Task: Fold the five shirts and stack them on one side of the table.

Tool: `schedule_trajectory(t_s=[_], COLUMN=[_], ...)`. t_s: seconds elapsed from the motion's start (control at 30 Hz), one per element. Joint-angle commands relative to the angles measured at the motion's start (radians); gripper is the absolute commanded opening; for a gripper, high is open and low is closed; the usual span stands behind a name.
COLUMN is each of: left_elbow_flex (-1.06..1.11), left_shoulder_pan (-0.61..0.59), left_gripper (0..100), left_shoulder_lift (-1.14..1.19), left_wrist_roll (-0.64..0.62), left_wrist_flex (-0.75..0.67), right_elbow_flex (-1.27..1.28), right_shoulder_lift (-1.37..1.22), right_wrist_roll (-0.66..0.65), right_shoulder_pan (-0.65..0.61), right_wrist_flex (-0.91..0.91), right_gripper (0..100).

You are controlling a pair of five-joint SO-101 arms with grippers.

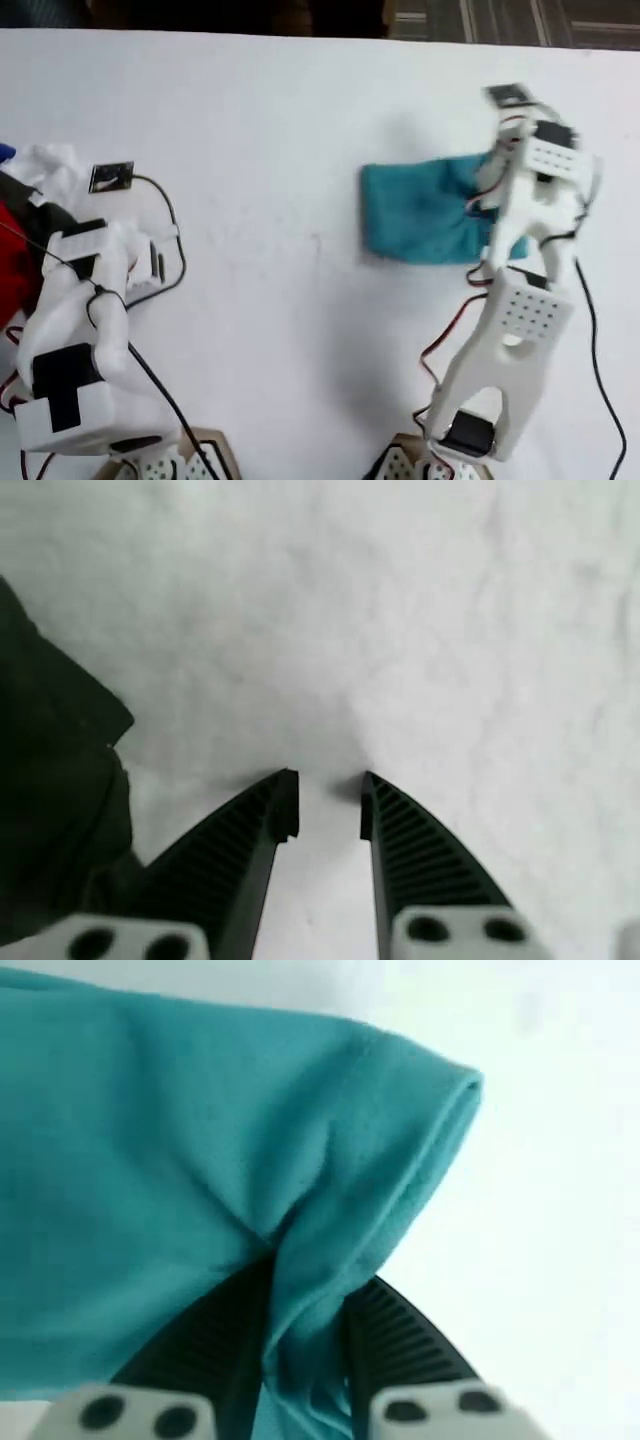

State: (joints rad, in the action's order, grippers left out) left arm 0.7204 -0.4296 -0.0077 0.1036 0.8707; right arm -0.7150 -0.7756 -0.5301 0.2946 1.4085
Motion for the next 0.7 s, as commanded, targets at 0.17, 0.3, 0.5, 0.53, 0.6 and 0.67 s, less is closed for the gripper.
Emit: schedule_trajectory(t_s=[0.17,0.3,0.5,0.53,0.6,0.67], left_elbow_flex=[0.001,0.001,0.001,0.001,0.001,0.001], left_shoulder_pan=[-0.011,-0.011,-0.011,-0.011,-0.011,-0.011], left_gripper=[12,12,12,12,12,12], left_shoulder_lift=[-0.008,-0.008,-0.006,-0.006,-0.006,-0.006], left_wrist_roll=[-0.012,-0.012,-0.012,-0.012,-0.012,-0.012], left_wrist_flex=[-0.031,-0.031,-0.031,-0.031,-0.031,-0.031], right_elbow_flex=[-0.091,-0.100,-0.114,-0.129,-0.183,-0.244], right_shoulder_lift=[0.001,-0.056,-0.153,-0.173,-0.213,-0.255], right_wrist_roll=[-0.103,-0.160,-0.175,-0.175,-0.175,-0.175], right_shoulder_pan=[0.090,0.101,0.143,0.154,0.168,0.185], right_wrist_flex=[-0.317,-0.461,-0.576,-0.582,-0.581,-0.579], right_gripper=[1.9,1.9,1.9,1.9,1.9,1.9])
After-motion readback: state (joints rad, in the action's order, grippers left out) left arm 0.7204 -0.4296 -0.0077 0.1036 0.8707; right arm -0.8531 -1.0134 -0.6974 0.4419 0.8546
